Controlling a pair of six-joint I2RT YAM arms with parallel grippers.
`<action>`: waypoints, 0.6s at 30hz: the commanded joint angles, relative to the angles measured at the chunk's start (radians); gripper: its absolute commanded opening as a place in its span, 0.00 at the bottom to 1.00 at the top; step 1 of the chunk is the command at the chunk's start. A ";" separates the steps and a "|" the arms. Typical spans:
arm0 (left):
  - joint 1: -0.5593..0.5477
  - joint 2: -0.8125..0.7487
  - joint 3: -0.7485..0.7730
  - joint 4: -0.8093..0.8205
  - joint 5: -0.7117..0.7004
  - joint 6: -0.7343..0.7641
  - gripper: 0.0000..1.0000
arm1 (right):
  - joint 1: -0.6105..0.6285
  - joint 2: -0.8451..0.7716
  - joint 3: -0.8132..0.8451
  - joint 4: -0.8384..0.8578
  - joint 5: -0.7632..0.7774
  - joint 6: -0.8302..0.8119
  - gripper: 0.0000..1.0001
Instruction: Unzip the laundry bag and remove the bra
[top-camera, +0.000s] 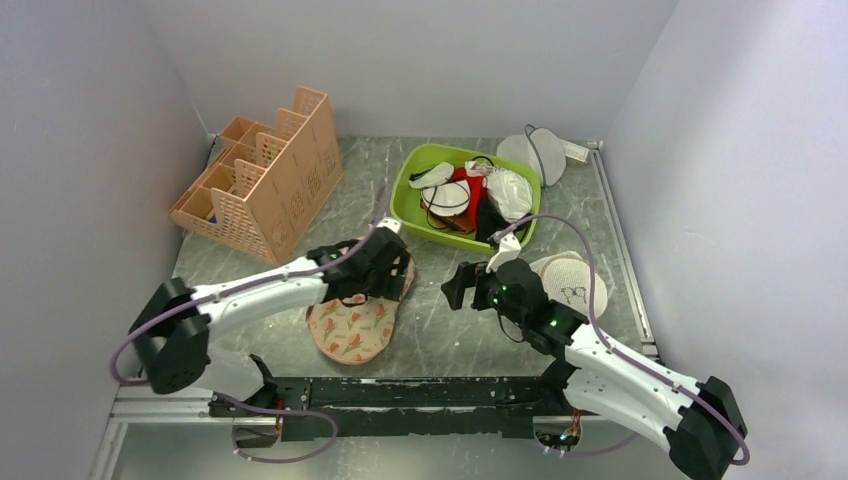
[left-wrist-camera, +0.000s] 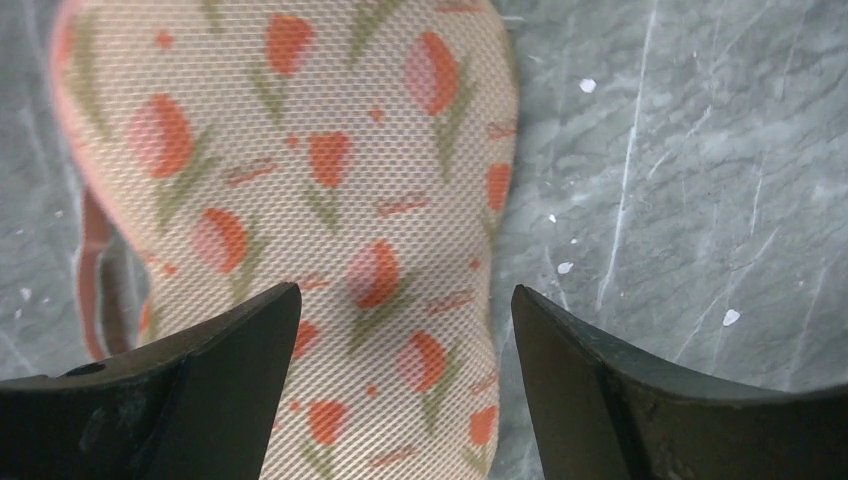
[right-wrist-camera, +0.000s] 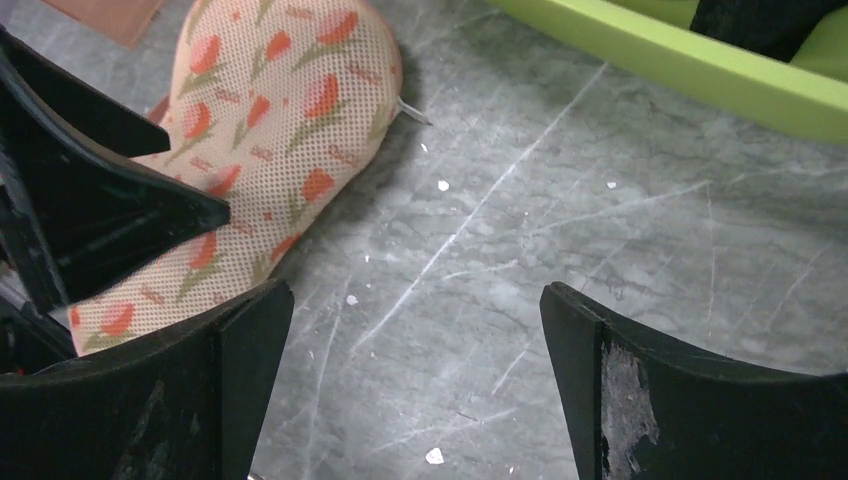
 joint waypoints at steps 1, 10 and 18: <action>-0.089 0.124 0.073 -0.037 -0.108 -0.003 0.90 | -0.006 0.023 0.007 -0.042 0.007 -0.008 0.96; -0.117 0.332 0.159 -0.090 -0.266 0.013 0.82 | -0.009 0.050 -0.011 -0.005 -0.027 -0.008 0.96; -0.116 0.254 0.090 0.008 -0.184 0.114 0.34 | -0.010 0.090 -0.040 0.040 -0.082 -0.004 0.96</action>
